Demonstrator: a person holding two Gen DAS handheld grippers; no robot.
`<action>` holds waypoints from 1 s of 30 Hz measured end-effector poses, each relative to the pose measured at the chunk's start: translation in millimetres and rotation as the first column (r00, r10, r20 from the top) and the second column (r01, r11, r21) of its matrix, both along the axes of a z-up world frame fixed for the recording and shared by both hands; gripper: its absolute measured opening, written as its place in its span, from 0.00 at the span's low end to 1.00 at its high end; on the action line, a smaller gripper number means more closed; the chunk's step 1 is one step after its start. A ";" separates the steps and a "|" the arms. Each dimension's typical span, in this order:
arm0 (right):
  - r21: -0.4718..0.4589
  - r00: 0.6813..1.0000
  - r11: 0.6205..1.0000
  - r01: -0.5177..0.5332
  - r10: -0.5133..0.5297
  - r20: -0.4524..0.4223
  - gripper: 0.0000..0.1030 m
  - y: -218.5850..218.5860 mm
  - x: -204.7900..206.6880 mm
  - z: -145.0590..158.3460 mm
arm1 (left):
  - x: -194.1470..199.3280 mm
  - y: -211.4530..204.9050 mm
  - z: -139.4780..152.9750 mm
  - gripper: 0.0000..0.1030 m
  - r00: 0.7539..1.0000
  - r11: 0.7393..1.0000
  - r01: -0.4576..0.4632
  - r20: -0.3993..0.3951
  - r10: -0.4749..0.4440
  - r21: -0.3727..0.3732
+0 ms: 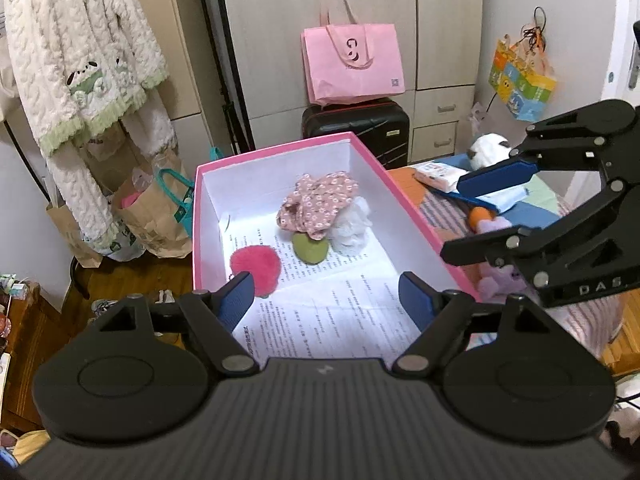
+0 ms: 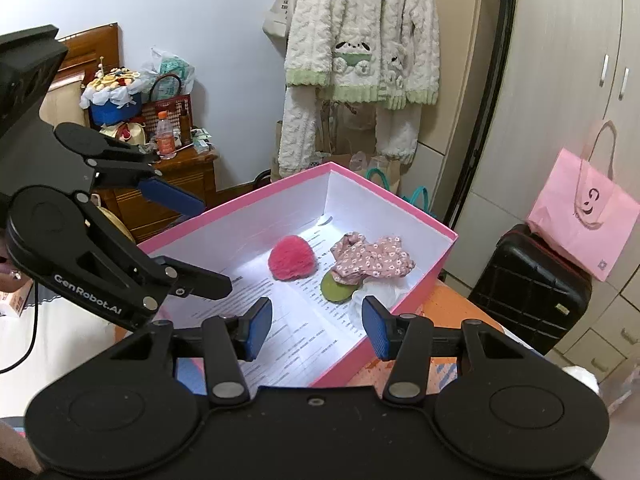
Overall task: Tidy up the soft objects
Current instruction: 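Lift both open grippers out of the pink box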
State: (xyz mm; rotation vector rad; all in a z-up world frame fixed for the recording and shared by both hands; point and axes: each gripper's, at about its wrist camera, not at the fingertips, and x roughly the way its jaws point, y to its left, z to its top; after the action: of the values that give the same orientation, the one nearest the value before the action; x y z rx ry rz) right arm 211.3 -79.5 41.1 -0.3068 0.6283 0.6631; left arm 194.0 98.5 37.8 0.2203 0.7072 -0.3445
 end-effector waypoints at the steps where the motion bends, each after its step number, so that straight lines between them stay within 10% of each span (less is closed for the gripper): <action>1: 0.000 1.000 1.000 -0.001 0.001 0.002 0.57 -0.9 -4.6 2.2 | -4.2 -0.8 2.2 0.78 1.000 1.000 0.001 -0.002 -0.001 -0.007; 30: 0.105 0.998 0.994 0.038 -0.033 -0.048 0.74 -104.5 -139.8 -6.6 | -112.8 -85.6 2.3 0.93 0.968 0.967 0.249 -0.006 -0.250 0.059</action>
State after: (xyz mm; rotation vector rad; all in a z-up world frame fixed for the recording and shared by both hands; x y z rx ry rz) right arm 71.5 -184.1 34.5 -0.1817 0.6385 0.6685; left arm 81.2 12.9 40.0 0.3676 0.6900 -0.5642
